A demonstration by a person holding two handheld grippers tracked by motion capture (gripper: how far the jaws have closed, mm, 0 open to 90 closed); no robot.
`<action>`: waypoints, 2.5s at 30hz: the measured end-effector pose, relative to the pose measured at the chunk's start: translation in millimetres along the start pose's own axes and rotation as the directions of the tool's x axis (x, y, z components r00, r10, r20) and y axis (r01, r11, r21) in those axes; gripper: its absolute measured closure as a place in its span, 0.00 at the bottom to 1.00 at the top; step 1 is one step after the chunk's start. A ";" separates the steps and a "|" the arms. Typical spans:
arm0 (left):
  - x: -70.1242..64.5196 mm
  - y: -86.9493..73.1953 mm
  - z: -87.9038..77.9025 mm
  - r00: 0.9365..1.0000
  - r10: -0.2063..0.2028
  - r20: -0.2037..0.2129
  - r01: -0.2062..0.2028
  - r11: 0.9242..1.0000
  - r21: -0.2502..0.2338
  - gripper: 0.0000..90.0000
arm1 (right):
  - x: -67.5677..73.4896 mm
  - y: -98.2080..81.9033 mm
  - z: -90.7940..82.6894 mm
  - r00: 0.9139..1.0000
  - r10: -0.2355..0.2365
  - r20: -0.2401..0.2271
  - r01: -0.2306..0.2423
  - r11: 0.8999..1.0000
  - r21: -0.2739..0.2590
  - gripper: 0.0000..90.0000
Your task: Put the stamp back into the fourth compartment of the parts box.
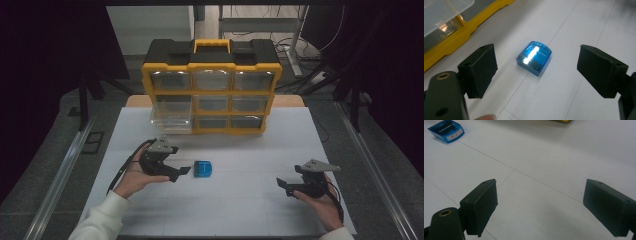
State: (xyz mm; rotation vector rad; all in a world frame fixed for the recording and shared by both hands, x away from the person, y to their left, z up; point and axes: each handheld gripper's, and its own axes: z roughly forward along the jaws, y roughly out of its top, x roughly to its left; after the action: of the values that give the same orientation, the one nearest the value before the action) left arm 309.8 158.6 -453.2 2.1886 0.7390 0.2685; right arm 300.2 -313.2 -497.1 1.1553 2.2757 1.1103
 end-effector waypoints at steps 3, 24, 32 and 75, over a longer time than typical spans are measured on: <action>0.0 2.3 3.8 1.000 0.005 0.002 -0.005 1.000 0.019 0.18 | -0.3 0.0 0.0 1.000 -0.001 0.001 0.001 1.000 0.000 0.14; 0.6 18.6 38.8 0.993 0.090 0.080 -0.100 0.987 0.128 0.18 | 0.1 0.2 0.7 1.000 -0.002 -0.006 0.002 1.000 0.002 0.14; 1.9 24.0 47.6 0.991 0.098 0.088 -0.109 0.985 0.136 0.18 | 0.4 0.1 0.9 1.000 -0.003 -0.004 0.003 1.000 0.003 0.14; 0.9 28.2 105.8 0.983 0.156 0.093 -0.177 0.938 0.299 0.10 | 0.4 0.0 0.7 1.000 -0.002 -0.007 0.002 1.000 0.004 0.14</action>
State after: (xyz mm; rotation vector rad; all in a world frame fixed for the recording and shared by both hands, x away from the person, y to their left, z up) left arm 366.2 78.7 -502.3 2.5484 0.5880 0.1722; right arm 300.5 -312.6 -497.5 1.1525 2.2850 1.1119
